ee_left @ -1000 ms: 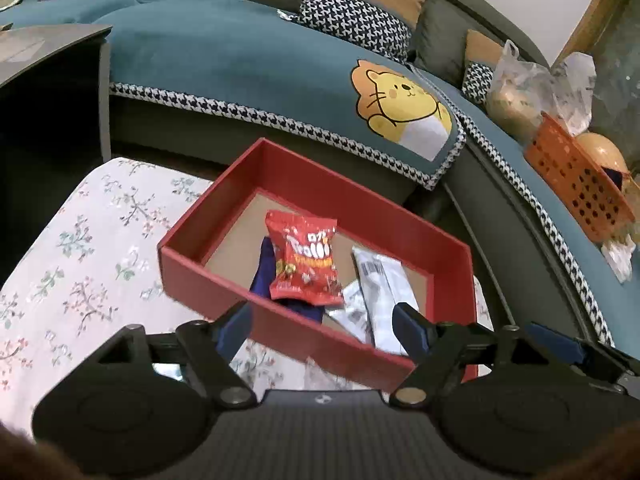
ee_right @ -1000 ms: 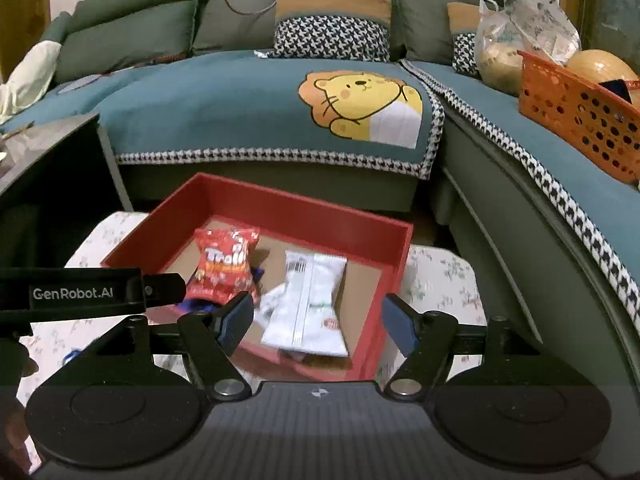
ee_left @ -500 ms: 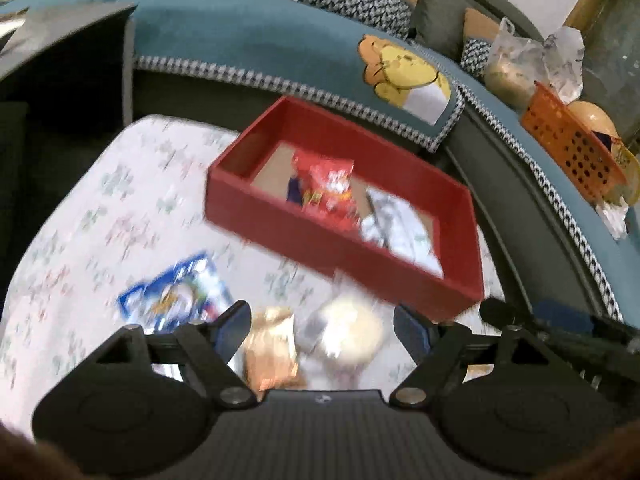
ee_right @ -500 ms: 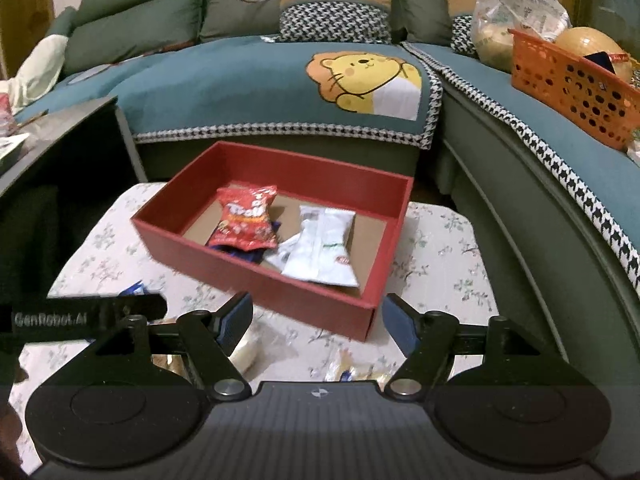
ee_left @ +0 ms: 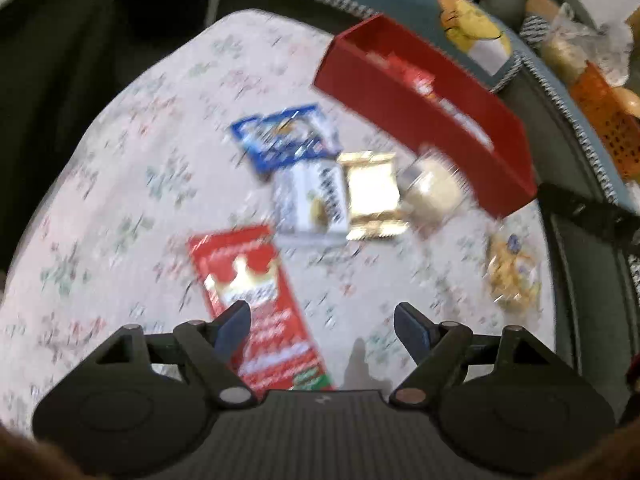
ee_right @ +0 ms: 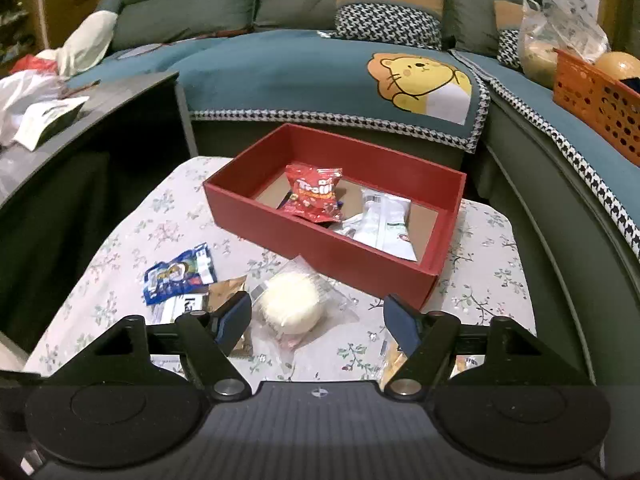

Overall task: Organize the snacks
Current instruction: 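Move the left tool toward the red spicy-strip packet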

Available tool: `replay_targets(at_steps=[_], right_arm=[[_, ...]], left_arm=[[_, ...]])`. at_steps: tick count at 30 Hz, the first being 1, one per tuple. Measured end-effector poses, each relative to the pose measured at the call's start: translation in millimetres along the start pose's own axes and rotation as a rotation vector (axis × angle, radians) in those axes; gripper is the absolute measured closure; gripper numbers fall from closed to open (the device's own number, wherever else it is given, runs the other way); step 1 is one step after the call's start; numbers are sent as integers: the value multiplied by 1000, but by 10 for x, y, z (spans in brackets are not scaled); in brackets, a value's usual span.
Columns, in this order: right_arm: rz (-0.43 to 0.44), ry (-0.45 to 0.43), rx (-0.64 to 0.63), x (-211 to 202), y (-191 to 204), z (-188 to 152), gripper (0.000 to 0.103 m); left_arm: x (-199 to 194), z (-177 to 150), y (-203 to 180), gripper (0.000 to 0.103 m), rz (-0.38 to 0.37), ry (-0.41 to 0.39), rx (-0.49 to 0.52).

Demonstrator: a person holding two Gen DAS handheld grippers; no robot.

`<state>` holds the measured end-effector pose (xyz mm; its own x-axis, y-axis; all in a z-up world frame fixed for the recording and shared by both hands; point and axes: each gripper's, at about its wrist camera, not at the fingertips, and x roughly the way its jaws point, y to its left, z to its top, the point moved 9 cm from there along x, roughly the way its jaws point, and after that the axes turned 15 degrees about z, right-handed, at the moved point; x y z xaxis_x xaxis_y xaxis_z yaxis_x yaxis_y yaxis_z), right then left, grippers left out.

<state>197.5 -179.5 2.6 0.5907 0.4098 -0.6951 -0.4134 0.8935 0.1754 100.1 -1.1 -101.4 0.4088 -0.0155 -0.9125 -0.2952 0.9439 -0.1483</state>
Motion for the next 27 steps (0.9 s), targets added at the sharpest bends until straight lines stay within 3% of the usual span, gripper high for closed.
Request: replay_targets(at_steps=[6, 8, 12, 14, 16, 18, 24, 27], right_arm=[[4, 14, 14, -43, -77, -48, 24], [3, 10, 26, -74, -134, -56, 24], [-7, 6, 54, -127, -287, -89, 24], [-18, 11, 66, -147, -395, -125, 24], [-47, 26, 87, -159, -567, -176, 24], [-75, 40, 129, -158, -774, -233, 24], [-137, 86, 279, -63, -1307, -450, 24], [-117, 130, 339, 100, -1381, -551, 22]], left_arm=[[254, -150, 162, 14, 102, 56, -84], [287, -152, 122, 8, 112, 36, -89], [336, -113, 10, 9, 175, -18, -30], [328, -139, -95, 17, 188, -33, 50], [302, -182, -211, 41, 164, -43, 115], [289, -199, -309, 50, 132, -43, 158], [264, -224, -408, 66, 57, -19, 183], [255, -260, -460, 66, 8, 8, 175]])
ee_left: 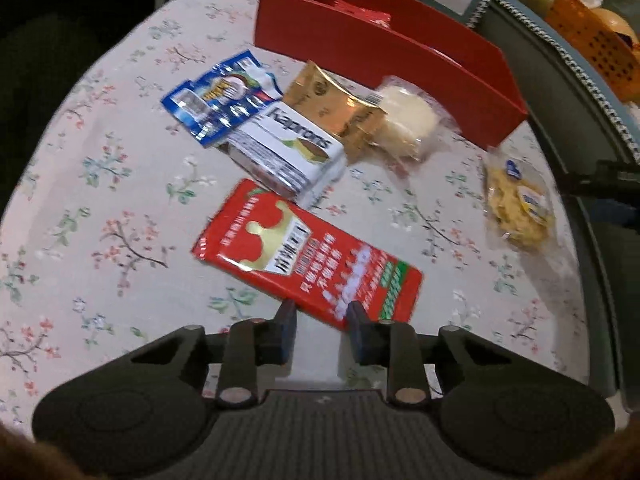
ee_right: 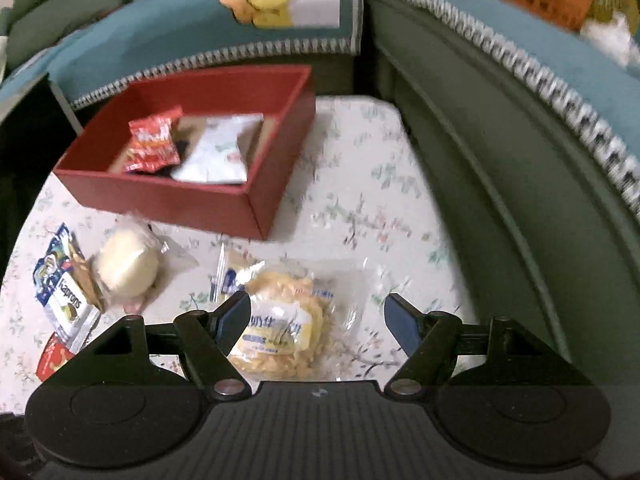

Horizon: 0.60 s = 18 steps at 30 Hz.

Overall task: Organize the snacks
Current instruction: 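Move the left tool toward the red spicy-strip packet, then grasp the red spicy-strip packet with the left tool while the right tool grasps the yellow egg-pastry bag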

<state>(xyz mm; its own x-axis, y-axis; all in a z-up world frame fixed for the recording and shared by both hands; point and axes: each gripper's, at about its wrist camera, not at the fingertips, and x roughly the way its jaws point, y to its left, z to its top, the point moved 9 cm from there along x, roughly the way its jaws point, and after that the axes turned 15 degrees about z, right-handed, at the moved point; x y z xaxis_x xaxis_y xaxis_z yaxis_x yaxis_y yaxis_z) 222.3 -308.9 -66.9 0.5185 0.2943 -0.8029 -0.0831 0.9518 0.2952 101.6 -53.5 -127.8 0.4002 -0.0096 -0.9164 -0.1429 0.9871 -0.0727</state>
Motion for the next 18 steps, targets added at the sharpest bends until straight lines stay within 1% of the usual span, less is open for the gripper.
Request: replay_targets(at_steps=[2, 3, 5, 6, 7, 8, 9, 10, 11, 12, 14, 15, 17, 18], right_arm=[[33, 24, 72, 114, 3, -25, 21], [49, 28, 93, 173, 24, -16, 21], [45, 34, 98, 285, 76, 12, 17], [29, 40, 94, 331, 106, 17, 14], [18, 52, 90, 378, 118, 23, 13], [15, 66, 89, 448, 149, 23, 12], [19, 76, 94, 509, 178, 31, 10], [18, 83, 94, 557, 199, 44, 5], [12, 90, 86, 610, 231, 48, 4], [-1, 98, 66, 656, 264, 51, 2], [-42, 113, -1, 720, 344, 34, 3], [-60, 120, -38, 730, 382, 19, 4], [-79, 142, -140, 719, 503, -60, 9], [-82, 147, -181, 692, 547, -101, 16]], left_arm=[[4, -27, -25, 66, -42, 29, -27], [10, -43, -21, 62, -58, 42, -43], [-6, -48, -22, 55, -85, 58, -69], [-11, -39, -13, 47, -96, 67, -84], [-14, -34, 0, 36, -105, 76, -100], [-5, -26, 11, 32, -115, 85, -117], [-6, -20, 24, 27, -126, 91, -132], [-2, -12, 39, 26, -130, 92, -141], [3, -3, 49, 26, -130, 92, -145], [10, 6, 58, 25, -130, 93, -151], [29, 33, 76, 22, -134, 97, -166], [35, 39, 97, 19, -131, 99, -173], [47, 57, 145, 19, -129, 100, -195], [49, 67, 158, 18, -134, 105, -206]])
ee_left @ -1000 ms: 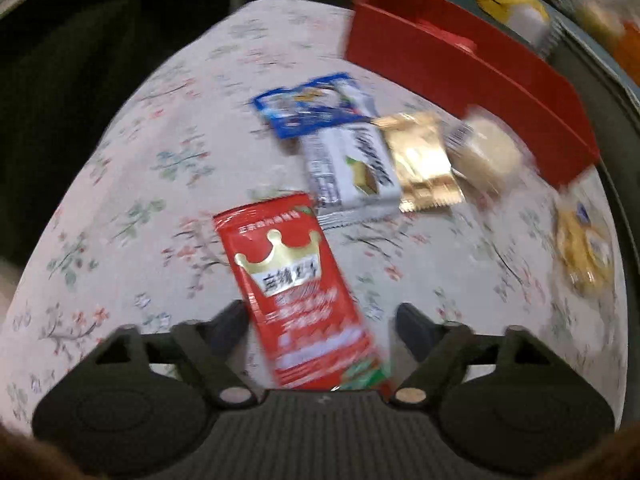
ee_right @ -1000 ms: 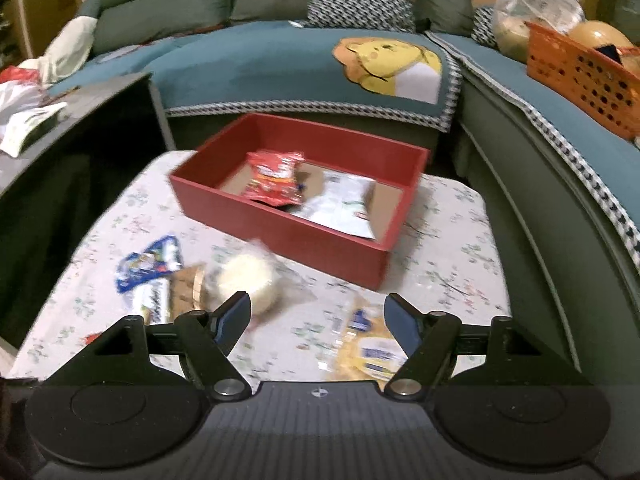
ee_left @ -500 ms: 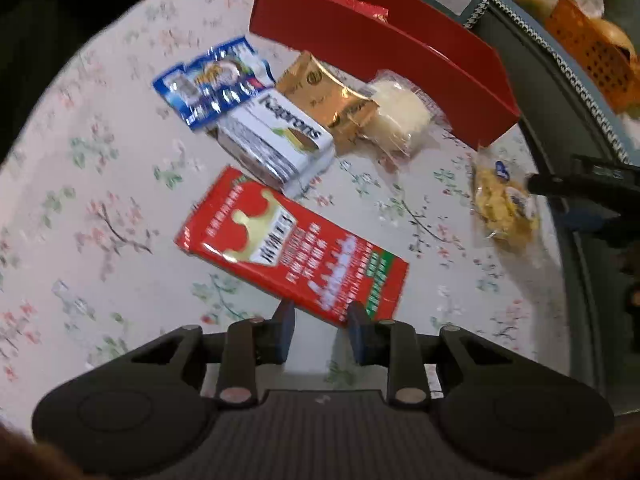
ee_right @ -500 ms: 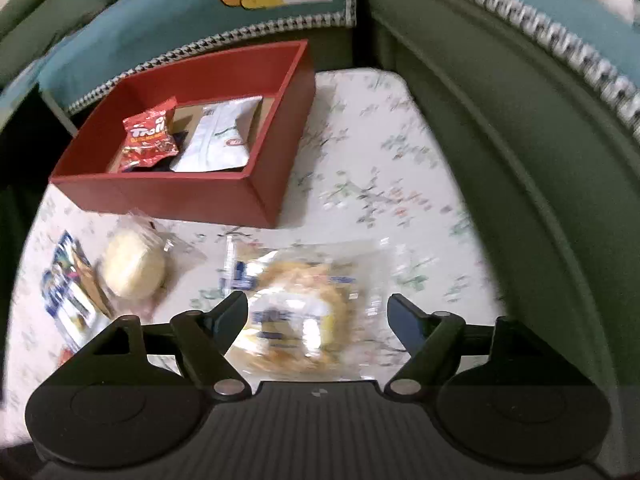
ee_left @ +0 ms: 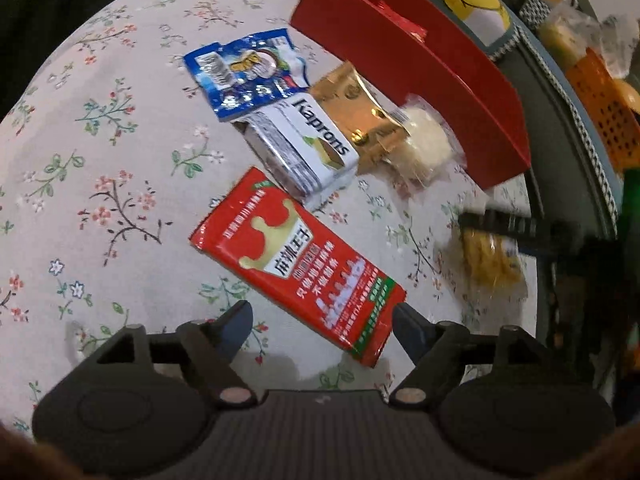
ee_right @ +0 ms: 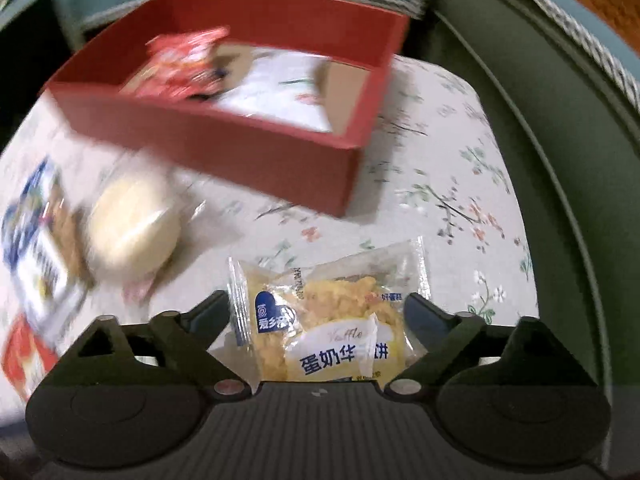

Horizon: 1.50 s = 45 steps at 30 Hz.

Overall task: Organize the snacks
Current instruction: 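Grasp the red spicy-strip packet with the left tool while the right tool grasps the yellow egg-pastry bag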

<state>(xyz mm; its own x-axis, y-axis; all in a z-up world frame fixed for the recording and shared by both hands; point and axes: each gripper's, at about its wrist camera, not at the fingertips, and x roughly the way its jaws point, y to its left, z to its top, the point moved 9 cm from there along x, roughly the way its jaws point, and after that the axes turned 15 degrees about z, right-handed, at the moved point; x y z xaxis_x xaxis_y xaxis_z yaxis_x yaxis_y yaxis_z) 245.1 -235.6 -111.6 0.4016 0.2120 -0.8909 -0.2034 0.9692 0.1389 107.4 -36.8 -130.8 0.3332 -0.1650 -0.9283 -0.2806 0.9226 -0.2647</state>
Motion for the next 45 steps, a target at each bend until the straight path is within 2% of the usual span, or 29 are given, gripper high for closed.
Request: replay_targets(at_steps=[1, 5, 7, 8, 9, 10, 12, 13, 15, 16, 17, 18, 20, 27, 30, 32, 35, 38, 39, 42, 45], right_arm=[[-7, 3, -36, -38, 43, -43, 21], [50, 16, -122, -249, 182, -314, 30], [108, 8, -134, -406, 254, -418, 41], [138, -2, -135, -495, 283, -464, 43], [165, -8, -134, -551, 312, -501, 52], [194, -9, -135, -604, 336, -554, 56], [270, 24, -149, -678, 408, -707, 59], [292, 22, -153, -720, 427, -759, 57], [311, 5, -163, -808, 423, -797, 53], [321, -11, -159, -867, 401, -798, 41], [330, -17, -151, -899, 365, -795, 34], [330, -31, -139, -929, 318, -780, 24], [312, -49, -119, -955, 241, -735, 25], [346, -35, -16, -925, 53, -785, 25], [348, -3, 17, -848, 39, -862, 25], [357, 21, 39, -797, 41, -912, 25], [360, 57, 65, -705, 50, -938, 24], [362, 73, 83, -636, 58, -926, 21], [362, 77, 91, -619, 54, -918, 21], [350, 76, 119, -575, 17, -882, 21], [340, 73, 157, -565, -70, -856, 21]], left_arm=[[-4, 8, 11, 17, -4, 4, -10], [-33, 13, -14, 16, -7, -8, 6], [-46, 17, -33, 16, -4, -23, 15], [-50, 26, -40, 16, -3, -30, 17], [-58, 33, -44, 16, 2, -39, 19], [-67, 40, -53, 16, 12, -46, 28], [-122, 27, -126, 16, 8, -47, 76], [-164, 24, -188, 16, -3, -55, 107], [-254, 40, -373, 15, -14, -89, 225], [-267, 44, -476, 13, -4, -107, 311], [-259, 39, -580, 13, 19, -122, 413], [-241, 27, -657, 13, 31, -128, 498], [-166, -28, -819, 13, 21, -118, 696], [24, -224, -1051, 12, 24, -66, 1235], [151, -344, -953, 12, 27, 18, 1390], [192, -356, -910, 9, 18, -1, 1468], [248, -222, -883, 7, 34, -36, 1504], [360, -112, -843, 5, 13, 14, 1477], [378, -131, -845, 0, 11, -3, 1486], [384, -290, -811, 0, 21, -30, 1511], [295, -382, -743, 0, 52, -19, 1367]])
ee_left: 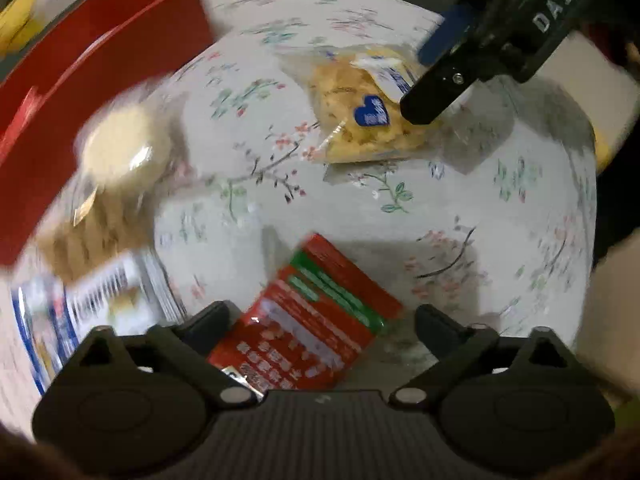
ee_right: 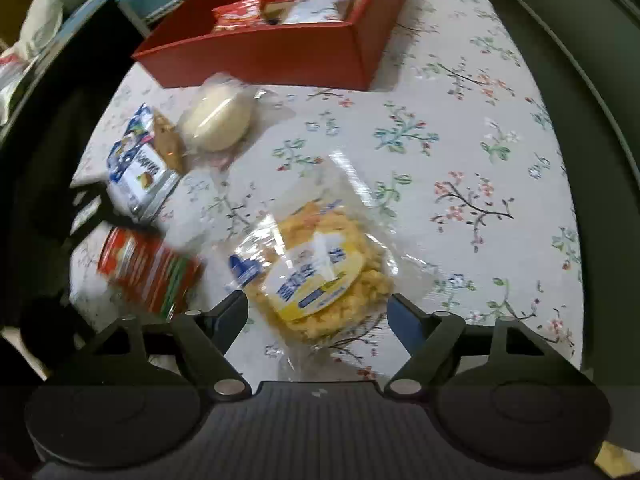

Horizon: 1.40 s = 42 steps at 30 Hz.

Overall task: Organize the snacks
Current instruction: 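Grasp the red spicy-strip packet with the left tool while the right tool grasps the yellow egg-pastry bag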

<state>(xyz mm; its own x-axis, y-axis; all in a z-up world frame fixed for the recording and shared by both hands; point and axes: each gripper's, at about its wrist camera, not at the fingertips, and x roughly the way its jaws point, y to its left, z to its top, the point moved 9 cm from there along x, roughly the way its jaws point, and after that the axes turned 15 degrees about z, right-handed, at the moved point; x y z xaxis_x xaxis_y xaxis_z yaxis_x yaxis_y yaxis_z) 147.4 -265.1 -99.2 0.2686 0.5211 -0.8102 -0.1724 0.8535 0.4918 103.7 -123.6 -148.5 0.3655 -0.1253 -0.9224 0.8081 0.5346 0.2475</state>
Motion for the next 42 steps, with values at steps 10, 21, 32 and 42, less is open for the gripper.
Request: replay_targets(at_steps=[10, 21, 32, 42], right_arm=[[-49, -39, -16, -60, 16, 50, 19], [-47, -11, -59, 38, 95, 104, 15], [-117, 143, -450, 382, 379, 114, 5], [-212, 122, -498, 492, 347, 118, 17]], left_arm=[[-321, -235, -79, 29, 74, 23, -511], [-521, -506, -82, 2, 110, -51, -367], [-252, -542, -150, 0, 105, 5, -260], [-318, -469, 129, 38, 97, -18, -441]])
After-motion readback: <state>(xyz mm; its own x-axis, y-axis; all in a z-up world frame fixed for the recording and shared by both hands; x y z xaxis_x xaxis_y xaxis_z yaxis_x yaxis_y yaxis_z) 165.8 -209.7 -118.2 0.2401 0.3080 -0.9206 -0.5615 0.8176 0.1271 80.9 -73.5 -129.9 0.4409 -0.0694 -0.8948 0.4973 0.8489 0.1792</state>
